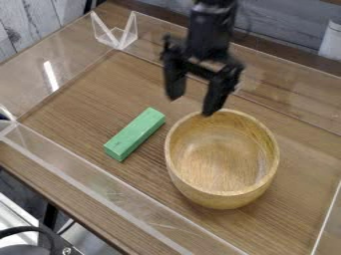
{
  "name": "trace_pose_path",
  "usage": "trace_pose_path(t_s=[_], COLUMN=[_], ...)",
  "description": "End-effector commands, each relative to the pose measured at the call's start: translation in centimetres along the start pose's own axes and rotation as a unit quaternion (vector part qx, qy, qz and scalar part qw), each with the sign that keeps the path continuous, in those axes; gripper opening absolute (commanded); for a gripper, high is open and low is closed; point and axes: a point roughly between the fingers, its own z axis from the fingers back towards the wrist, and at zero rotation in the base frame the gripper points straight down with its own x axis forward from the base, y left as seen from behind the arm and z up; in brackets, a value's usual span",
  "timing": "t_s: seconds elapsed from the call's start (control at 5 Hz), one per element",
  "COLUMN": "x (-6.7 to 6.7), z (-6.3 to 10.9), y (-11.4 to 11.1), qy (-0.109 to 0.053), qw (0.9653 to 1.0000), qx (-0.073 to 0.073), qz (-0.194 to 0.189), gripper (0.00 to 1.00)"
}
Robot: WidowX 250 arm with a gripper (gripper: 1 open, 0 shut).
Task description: Put the green block in the brown bowl
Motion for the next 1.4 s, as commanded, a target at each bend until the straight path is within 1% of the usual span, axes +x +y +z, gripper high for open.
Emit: trace_pose_path(t_s=[0.0,0.2,0.4,0.6,0.8,1.2], x=[-2.1,-3.4,-4.2,-4.6,-4.3,-3.8], z=[0.5,-0.7,-2.3,-3.6,-4.4,-5.0], y=[2.0,4.0,5.2,5.4,5.5,5.3], qy=[-0.039,-0.041,-0.044,-0.049,-0.057,-0.064], qw=[0.9992,0.9990,0.9986,0.9981,0.9976,0.9971], qx=[0.004,0.007,0.013,0.012,0.011,0.008], qz=[-0.010,-0.018,-0.026,-0.035,-0.037,-0.040], gripper=[1.00,1.00,1.00,1.00,1.00,1.00])
